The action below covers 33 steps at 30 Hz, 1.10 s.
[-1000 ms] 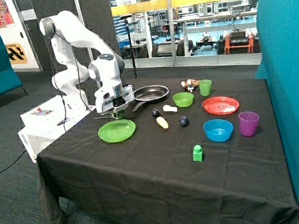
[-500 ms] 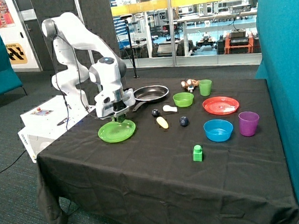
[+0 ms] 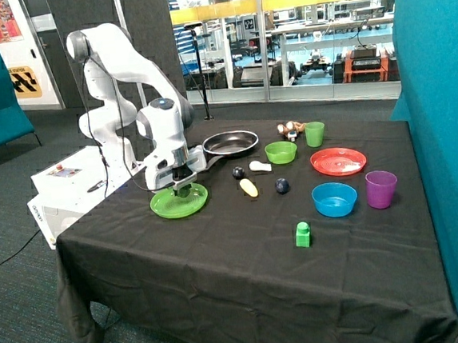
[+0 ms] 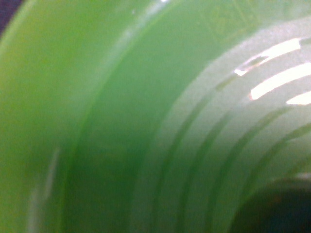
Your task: Cook the capsicum and place it on a plate
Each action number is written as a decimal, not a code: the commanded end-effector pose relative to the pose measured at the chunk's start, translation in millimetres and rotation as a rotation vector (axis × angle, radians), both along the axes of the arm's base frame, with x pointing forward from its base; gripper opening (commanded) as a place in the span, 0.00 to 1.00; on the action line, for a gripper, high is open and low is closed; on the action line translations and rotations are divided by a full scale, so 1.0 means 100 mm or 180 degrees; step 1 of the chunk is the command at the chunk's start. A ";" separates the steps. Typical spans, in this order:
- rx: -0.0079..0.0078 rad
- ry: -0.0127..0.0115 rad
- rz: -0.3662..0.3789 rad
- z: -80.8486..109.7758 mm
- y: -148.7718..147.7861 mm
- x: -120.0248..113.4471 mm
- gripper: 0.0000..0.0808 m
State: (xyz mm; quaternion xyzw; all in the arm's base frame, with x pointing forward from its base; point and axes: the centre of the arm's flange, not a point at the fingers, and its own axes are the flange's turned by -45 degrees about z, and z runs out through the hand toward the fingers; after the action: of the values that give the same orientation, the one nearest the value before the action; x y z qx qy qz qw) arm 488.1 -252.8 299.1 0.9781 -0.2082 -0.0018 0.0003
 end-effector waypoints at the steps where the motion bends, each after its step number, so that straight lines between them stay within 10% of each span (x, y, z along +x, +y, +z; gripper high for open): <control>1: -0.00003 -0.00116 0.0039 -0.12 -0.06 -0.03 0.22; 11: -0.00002 -0.00116 0.0063 -0.14 -0.07 -0.05 0.78; 33: -0.00002 -0.00116 0.0075 -0.13 -0.08 -0.08 0.99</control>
State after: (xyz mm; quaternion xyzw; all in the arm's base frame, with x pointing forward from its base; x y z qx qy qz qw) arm 481.5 -260.4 286.5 0.9803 -0.1975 -0.0012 -0.0003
